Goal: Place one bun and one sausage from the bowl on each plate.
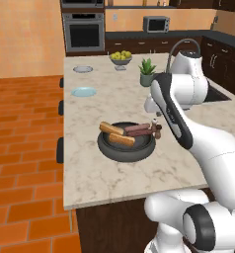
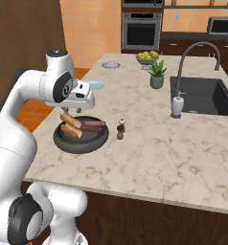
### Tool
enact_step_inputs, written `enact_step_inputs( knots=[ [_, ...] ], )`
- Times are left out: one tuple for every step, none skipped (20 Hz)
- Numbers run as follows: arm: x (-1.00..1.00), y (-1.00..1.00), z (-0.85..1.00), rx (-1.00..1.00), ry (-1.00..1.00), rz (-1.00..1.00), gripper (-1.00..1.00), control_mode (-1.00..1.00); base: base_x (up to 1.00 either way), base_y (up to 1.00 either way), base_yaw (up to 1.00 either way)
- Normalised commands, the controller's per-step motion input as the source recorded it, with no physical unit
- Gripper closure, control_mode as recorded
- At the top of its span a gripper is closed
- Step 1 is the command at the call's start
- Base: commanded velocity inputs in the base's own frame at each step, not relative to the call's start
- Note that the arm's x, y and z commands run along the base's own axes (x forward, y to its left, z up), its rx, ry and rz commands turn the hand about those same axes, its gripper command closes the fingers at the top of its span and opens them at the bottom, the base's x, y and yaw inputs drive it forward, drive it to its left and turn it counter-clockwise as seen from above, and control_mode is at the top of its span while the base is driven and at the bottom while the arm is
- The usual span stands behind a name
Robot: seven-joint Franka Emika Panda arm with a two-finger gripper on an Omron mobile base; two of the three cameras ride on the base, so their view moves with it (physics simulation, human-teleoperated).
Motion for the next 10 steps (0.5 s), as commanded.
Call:
enact_step_inputs(
  knots=[
    [-0.12,0.00,0.00,0.00,0.00,0.00,-1.00,-1.00,0.00,0.00,0.00],
    [-0.39,0.00,0.00,0.00,0.00,0.00,-1.00,-1.00,0.00,0.00,0.00],
    [-0.63,0.00,0.00,0.00,-0.05,0.00,-1.00,-1.00,0.00,0.00,0.00],
    [-0.75,0.00,0.00,0.00,-0.03,0.00,-1.00,-1.00,0.00,0.00,0.00],
    [-0.94,0.00,0.00,0.00,-0.25,-0.02,-1.00,-1.00,0.00,0.00,0.00],
    [-0.91,0.00,0.00,0.07,-0.05,0.00,-1.00,-1.00,0.00,0.00,0.00],
    [-0.78,0.00,0.00,0.02,-0.05,0.00,-1.00,-1.00,0.00,0.00,0.00],
    [-0.74,0.00,-0.02,0.03,-0.05,0.00,-1.00,-1.00,0.00,0.00,0.00],
    [-0.69,0.05,0.00,0.00,-0.06,0.00,-1.00,-1.00,0.00,0.00,0.00],
    [-0.44,0.07,0.00,-0.05,-0.07,0.02,-1.00,-1.00,0.00,0.00,0.00]
  ],
)
